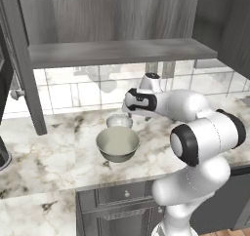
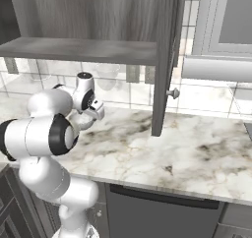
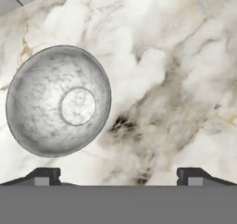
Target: Pick up the bowls on the counter and stack them on top of one another in the open cabinet. Place the smaller bowl on top of the larger bowl.
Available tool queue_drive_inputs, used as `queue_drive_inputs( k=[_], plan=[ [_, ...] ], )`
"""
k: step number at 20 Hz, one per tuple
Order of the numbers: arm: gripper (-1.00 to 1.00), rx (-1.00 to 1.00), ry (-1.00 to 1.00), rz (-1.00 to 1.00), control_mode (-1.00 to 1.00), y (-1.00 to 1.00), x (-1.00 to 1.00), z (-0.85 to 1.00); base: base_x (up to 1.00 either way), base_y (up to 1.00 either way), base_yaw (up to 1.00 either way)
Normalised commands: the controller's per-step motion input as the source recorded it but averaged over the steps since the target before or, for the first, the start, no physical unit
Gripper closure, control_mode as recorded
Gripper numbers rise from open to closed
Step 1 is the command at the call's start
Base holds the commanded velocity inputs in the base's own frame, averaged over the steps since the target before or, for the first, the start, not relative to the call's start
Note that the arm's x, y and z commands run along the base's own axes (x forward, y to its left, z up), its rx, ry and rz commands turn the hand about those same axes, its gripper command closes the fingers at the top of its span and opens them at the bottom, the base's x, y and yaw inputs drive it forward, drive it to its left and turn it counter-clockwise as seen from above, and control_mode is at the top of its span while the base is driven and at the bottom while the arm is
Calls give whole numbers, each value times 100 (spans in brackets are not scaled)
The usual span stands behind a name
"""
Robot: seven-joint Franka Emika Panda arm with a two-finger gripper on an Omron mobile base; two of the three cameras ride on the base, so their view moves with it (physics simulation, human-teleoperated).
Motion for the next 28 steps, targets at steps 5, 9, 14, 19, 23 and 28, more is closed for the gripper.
queue_drive_inputs(
  k=[5, 9, 14, 19, 23, 28],
  plan=[
    [-100, 0, 0, -4, -100, 4, 24, -16, 0, 0, 0],
    [-100, 0, 0, -5, -100, 8, 26, -16, 0, 0, 0],
    [-100, 0, 0, -4, -100, 8, 26, -17, 0, 0, 0],
    [-100, 0, 0, -4, -100, 5, 27, -21, 0, 0, 0],
    [-100, 0, 0, -3, -100, 3, 27, -22, 0, 0, 0],
    [-100, 1, 0, -3, -100, 2, 22, -17, 0, 0, 0]
  ],
)
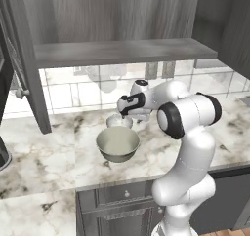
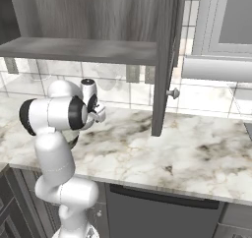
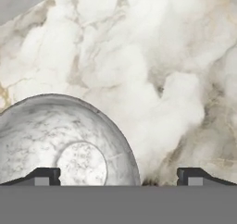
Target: Pick up the bowls on the counter and stack them on top of one another in the open cabinet. Place the smaller bowl on top of the larger bowl.
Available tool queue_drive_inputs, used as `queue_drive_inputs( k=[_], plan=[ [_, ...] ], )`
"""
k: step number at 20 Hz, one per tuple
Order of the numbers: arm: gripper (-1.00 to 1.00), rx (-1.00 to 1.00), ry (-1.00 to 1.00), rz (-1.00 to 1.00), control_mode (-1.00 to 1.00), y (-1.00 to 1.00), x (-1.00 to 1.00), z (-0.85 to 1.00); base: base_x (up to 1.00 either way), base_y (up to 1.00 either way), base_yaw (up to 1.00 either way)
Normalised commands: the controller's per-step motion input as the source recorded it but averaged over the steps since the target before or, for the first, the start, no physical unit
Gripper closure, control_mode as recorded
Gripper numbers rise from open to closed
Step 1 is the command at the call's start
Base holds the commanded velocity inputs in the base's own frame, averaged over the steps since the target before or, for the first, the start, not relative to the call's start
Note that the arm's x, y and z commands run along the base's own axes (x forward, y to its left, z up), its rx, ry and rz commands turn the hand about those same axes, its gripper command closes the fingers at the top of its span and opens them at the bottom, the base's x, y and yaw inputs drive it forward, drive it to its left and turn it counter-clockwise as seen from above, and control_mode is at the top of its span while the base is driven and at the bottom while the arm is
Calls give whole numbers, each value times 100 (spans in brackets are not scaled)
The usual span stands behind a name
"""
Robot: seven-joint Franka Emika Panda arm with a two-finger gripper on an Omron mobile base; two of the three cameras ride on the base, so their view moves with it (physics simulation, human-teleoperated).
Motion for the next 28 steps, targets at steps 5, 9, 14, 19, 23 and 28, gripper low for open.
queue_drive_inputs(
  k=[5, 9, 14, 19, 23, 28],
  plan=[
    [-100, 3, 2, -1, -100, 0, 3, -13, 0, 0, 0],
    [-100, 2, 2, 0, -100, 0, 0, -17, 0, 0, 0],
    [-100, 2, 0, 0, -100, 0, 0, -18, 0, 0, 0],
    [-100, 2, 0, 0, -100, 3, 3, -18, 0, 0, 0],
    [100, 1, 0, -1, -100, 10, 5, -15, 0, 0, 0],
    [100, 4, 0, 0, -100, 0, 0, -2, 0, 0, 0]
  ],
)
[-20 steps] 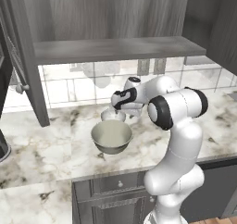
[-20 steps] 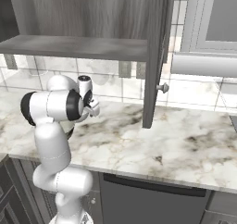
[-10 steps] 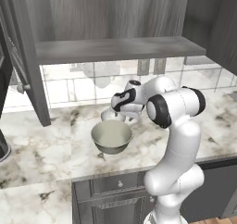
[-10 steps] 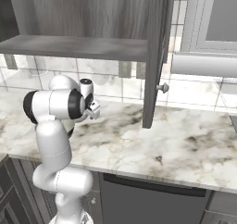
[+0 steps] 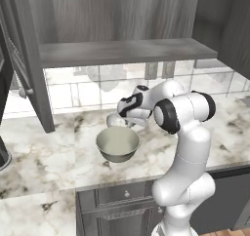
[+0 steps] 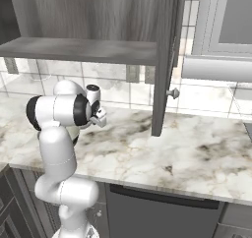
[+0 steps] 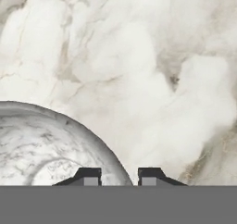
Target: Pick up the bowls on the counter and stack them on top of one another in the open cabinet. Place the smaller bowl on top of the larger bowl.
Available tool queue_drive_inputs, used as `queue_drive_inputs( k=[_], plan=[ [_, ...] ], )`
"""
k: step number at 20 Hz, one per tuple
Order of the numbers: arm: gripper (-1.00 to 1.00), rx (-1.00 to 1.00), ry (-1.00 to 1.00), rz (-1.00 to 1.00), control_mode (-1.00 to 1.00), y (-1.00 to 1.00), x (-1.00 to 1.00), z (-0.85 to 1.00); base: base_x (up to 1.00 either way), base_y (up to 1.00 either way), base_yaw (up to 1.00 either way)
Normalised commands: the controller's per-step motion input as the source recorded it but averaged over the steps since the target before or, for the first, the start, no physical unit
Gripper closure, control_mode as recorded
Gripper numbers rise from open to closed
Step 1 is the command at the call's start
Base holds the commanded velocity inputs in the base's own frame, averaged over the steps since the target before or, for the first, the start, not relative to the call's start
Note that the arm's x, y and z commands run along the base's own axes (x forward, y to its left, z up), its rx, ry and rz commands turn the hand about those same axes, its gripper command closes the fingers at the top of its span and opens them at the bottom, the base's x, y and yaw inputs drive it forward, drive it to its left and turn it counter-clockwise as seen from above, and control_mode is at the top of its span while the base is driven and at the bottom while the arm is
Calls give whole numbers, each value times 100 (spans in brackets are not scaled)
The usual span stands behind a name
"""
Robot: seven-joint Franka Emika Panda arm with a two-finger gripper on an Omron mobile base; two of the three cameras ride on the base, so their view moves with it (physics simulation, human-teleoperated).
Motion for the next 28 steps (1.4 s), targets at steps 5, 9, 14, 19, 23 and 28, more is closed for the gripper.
queue_drive_inputs(
  k=[5, 9, 14, 19, 23, 28],
  plan=[
    [100, 5, 0, -1, -100, -4, -5, 1, 0, 0, 0],
    [100, 4, 0, -7, -100, -12, -11, 17, 0, 0, 0],
    [100, 1, -1, -11, -100, -12, -1, 45, 0, 0, 0],
    [100, 0, -4, -8, -100, -2, -5, 51, 0, 0, 0],
    [100, 0, -5, -6, -100, 0, -30, 36, 0, 0, 0],
    [100, 0, -6, -3, -100, 0, -52, 24, 0, 0, 0]
  ],
)
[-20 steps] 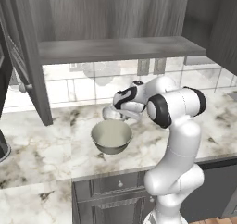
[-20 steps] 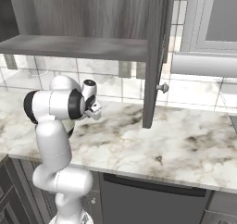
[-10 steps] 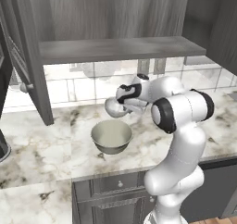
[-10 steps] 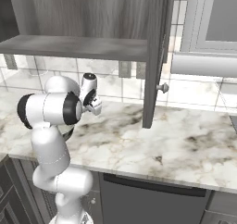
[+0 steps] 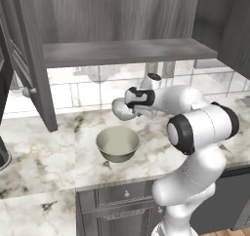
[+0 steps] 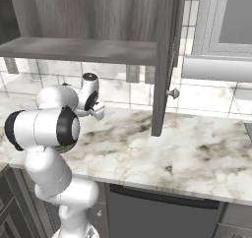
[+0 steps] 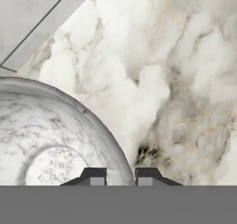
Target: Pick up the bowls on the counter and stack them on top of one another in the open cabinet. Place the smaller bowl on top of the larger bowl.
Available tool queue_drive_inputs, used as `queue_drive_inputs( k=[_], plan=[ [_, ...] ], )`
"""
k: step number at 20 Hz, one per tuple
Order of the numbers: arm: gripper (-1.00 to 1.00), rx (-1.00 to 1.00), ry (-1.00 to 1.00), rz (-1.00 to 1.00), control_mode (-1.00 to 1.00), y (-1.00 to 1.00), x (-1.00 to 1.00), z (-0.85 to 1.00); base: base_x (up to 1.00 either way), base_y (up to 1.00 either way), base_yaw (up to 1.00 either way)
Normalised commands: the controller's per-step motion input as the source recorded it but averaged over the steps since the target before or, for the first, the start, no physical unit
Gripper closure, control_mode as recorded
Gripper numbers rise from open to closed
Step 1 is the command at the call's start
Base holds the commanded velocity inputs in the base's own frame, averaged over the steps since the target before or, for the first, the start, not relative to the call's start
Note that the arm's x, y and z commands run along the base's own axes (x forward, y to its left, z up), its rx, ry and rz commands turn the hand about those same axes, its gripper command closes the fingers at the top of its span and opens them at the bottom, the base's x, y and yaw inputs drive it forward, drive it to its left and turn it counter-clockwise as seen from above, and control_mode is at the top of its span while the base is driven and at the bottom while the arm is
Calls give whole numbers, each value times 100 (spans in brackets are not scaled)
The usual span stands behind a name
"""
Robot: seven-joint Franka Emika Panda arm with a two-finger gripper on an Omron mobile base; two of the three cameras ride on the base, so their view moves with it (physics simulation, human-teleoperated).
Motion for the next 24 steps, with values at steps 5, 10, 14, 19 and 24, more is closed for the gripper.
queue_drive_inputs(
  k=[5, 10, 14, 19, 24],
  plan=[
    [100, 0, -10, -2, -100, -1, -61, 31, 0, 0, 0],
    [100, 0, -9, 0, -100, -1, -63, 24, 0, 0, 0],
    [100, 0, -9, 0, -100, -1, -67, 14, 0, 0, 0],
    [100, 0, -10, 0, -100, 0, -53, 21, 0, 0, 0],
    [100, 0, -7, 0, -100, 0, -46, 15, 0, 0, 0]
  ],
)
